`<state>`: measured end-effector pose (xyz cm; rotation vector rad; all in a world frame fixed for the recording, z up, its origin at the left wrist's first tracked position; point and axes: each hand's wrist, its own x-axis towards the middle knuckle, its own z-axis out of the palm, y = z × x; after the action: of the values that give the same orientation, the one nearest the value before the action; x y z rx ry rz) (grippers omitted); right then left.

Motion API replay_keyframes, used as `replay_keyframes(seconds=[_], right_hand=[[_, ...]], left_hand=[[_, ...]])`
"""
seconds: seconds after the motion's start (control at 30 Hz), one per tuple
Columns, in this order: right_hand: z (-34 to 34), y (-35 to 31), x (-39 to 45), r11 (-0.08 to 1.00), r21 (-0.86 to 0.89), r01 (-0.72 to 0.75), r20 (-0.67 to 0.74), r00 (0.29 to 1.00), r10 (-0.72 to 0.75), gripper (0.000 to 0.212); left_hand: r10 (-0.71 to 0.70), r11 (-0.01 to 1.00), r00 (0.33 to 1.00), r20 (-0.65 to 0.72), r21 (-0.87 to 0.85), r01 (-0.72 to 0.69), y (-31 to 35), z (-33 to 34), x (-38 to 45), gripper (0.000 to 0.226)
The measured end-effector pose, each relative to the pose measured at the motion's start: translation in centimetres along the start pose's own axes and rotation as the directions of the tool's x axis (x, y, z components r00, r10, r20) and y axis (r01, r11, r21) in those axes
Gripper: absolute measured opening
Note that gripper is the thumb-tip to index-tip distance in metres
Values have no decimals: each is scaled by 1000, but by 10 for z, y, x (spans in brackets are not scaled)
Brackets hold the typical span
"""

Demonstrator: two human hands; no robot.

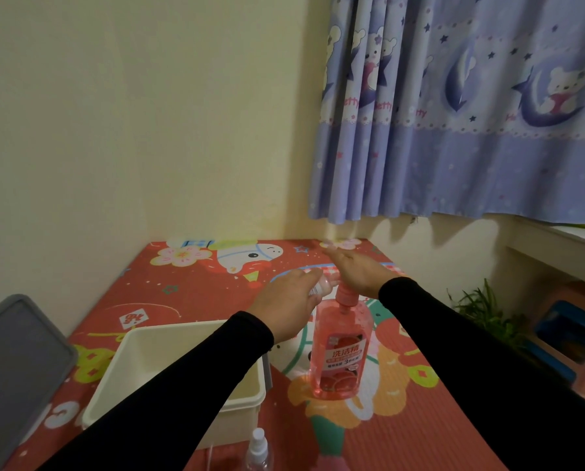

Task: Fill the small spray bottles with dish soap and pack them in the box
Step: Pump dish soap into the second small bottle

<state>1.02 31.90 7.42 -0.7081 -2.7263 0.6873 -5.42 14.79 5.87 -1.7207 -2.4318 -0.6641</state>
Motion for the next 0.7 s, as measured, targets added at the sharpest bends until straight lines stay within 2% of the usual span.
replay_keyframes(seconds=[0.2,0.43,0.57,0.7], right_hand=[[-18,-9,-3,999,34,21,-57,998,-19,57],[2,1,1,999,-31,22,13,1000,-22,54],[-4,-2,-1,1000,6,-1,-3,1000,1,57],[-18,-7,-2,998,52,24,-58,998,-21,58]], left_hand=[[9,999,999,-53,-35,-11,0,-5,6,34],[-14,1000,1000,-10,11,14,-1,3,1,45],[-5,1000,1000,-6,-21,5,1,-1,3,36],[11,997,998,-62,-70,-16,-1,-4,7,22]])
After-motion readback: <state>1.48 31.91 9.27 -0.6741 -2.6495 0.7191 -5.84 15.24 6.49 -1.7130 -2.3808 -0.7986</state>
